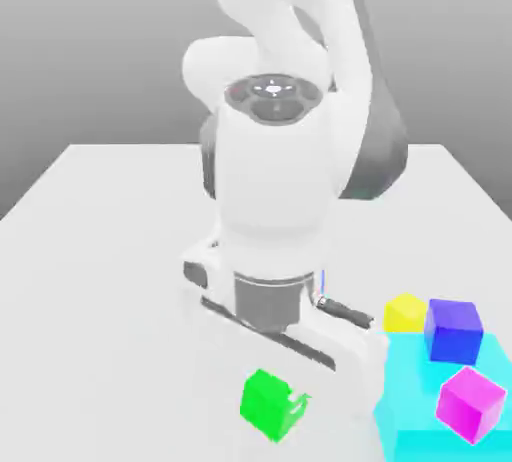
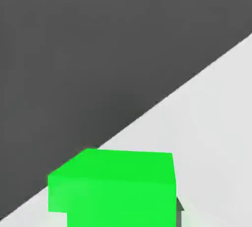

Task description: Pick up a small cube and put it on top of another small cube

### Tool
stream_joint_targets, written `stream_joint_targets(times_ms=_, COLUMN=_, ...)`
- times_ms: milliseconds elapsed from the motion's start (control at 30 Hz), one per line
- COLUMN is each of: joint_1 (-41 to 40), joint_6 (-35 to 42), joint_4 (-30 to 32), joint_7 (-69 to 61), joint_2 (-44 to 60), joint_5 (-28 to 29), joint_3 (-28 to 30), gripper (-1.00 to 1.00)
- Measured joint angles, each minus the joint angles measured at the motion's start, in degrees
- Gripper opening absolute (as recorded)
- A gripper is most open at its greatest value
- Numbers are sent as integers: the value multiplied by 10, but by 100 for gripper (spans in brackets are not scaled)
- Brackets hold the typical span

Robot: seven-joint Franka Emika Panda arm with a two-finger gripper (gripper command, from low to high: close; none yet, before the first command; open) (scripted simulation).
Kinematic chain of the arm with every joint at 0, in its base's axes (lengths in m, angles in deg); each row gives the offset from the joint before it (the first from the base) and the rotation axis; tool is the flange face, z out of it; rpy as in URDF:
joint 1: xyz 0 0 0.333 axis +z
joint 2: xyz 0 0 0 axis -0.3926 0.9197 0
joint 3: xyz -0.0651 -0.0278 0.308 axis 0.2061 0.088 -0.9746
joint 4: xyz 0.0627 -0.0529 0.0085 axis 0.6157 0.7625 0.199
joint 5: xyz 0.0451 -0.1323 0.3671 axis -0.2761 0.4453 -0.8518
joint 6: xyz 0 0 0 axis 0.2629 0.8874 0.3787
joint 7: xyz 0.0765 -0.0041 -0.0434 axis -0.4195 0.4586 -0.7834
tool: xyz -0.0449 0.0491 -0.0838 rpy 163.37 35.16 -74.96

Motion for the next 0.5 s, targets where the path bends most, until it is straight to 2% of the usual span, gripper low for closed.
stream_joint_targets(times_ms=233, joint_1=139, joint_6=50, joint_4=71, joint_7=-151, joint_2=-126, joint_5=-60, joint_3=-70, gripper=-100)
stream_joint_targets(times_ms=367, joint_1=144, joint_6=-15, joint_4=95, joint_7=-140, joint_2=-81, joint_5=-26, joint_3=-73, gripper=-100)
stream_joint_targets(times_ms=400, joint_1=143, joint_6=-35, joint_4=100, joint_7=-131, joint_2=-64, joint_5=-14, joint_3=-72, gripper=100)
stream_joint_targets(times_ms=500, joint_1=141, joint_6=-36, joint_4=100, joint_7=-131, joint_2=-64, joint_5=-14, joint_3=-73, gripper=100)
